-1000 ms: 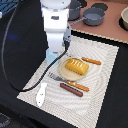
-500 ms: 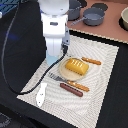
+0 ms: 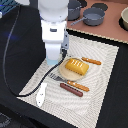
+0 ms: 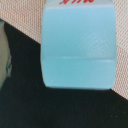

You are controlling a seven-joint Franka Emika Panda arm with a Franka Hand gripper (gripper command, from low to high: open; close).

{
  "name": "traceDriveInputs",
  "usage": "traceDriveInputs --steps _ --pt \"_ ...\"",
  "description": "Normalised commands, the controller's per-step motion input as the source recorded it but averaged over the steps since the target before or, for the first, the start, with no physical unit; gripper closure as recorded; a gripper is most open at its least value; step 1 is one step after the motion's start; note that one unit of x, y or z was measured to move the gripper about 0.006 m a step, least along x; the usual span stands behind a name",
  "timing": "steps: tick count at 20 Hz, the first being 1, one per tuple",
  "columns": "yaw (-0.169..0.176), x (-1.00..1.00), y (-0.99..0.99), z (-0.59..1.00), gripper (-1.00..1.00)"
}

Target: Interact with the objects in diverse but meaningful ways.

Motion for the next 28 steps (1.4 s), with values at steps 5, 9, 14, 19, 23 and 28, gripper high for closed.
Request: traceDriveInputs --steps 5,9,14,19,23,28 --pt "-0.006 -0.38 0.16 -0.38 1.00" --pt "-0.003 -0.40 0.16 -0.38 1.00" --pt "-0.002 -0.47 0.11 -0.42 1.00" --pt "-0.006 -0.42 0.11 -0.32 1.00" --pt "0.021 -0.18 0.62 0.93 1.00" --pt "0.012 0.09 0.80 1.00 1.00"
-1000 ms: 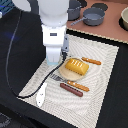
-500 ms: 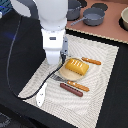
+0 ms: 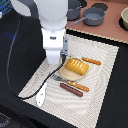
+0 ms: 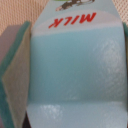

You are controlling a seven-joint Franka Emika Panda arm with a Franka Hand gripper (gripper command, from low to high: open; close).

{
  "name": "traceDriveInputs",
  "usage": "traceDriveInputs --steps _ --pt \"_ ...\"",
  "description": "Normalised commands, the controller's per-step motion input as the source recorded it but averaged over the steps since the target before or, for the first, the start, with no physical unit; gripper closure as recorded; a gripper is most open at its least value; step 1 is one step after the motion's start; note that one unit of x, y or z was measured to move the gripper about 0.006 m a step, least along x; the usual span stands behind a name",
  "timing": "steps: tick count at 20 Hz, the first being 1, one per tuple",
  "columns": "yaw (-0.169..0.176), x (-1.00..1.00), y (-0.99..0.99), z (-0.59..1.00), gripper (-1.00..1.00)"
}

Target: Interact with the objects in diverse but meaningful ways.

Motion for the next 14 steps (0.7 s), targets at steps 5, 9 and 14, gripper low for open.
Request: traceDriveInputs --steps 5,9,14 --pt "0.000 0.74 0.85 0.96 1.00" --pt "0.000 0.94 0.74 0.59 1.00" --pt "0.000 0.93 0.62 0.16 1.00"
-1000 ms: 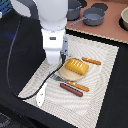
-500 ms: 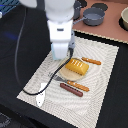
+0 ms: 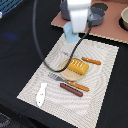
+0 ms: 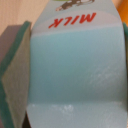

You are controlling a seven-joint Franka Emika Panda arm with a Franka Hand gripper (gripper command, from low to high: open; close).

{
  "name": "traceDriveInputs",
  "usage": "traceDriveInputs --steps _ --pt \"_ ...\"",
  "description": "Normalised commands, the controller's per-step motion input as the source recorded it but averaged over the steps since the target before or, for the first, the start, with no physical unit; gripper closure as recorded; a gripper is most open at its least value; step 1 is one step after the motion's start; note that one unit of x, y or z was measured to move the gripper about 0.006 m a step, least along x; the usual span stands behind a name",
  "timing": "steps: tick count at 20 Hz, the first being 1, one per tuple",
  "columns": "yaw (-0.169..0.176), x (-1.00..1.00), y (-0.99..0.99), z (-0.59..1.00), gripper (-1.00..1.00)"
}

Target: Interact with the objects in diverse but meaningful ways.

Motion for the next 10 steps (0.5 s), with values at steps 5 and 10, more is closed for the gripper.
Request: traceDriveInputs --steps 5,10 --pt "0.000 0.76 0.35 -0.13 1.00" --pt "0.003 0.54 0.22 -0.38 1.00"
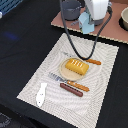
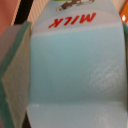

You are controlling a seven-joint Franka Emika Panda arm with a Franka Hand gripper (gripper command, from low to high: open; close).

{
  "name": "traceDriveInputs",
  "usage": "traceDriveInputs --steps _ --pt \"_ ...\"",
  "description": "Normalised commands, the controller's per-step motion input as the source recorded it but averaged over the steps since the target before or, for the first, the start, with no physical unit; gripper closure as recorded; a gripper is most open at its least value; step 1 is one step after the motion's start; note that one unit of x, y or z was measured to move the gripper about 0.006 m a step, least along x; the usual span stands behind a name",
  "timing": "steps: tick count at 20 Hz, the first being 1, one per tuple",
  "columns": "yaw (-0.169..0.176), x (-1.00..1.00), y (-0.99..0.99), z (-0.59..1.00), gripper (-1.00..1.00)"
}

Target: Interact with the objects in diverse but meaningful ways.

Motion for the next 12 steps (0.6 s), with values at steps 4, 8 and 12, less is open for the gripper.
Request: traceDriveInputs --steps 4,8,12 --pt "0.001 0.21 0.09 -0.47 1.00" --pt "0.000 0.01 0.05 -0.51 1.00" --pt "0.000 -0.03 0.06 -0.20 1.00"
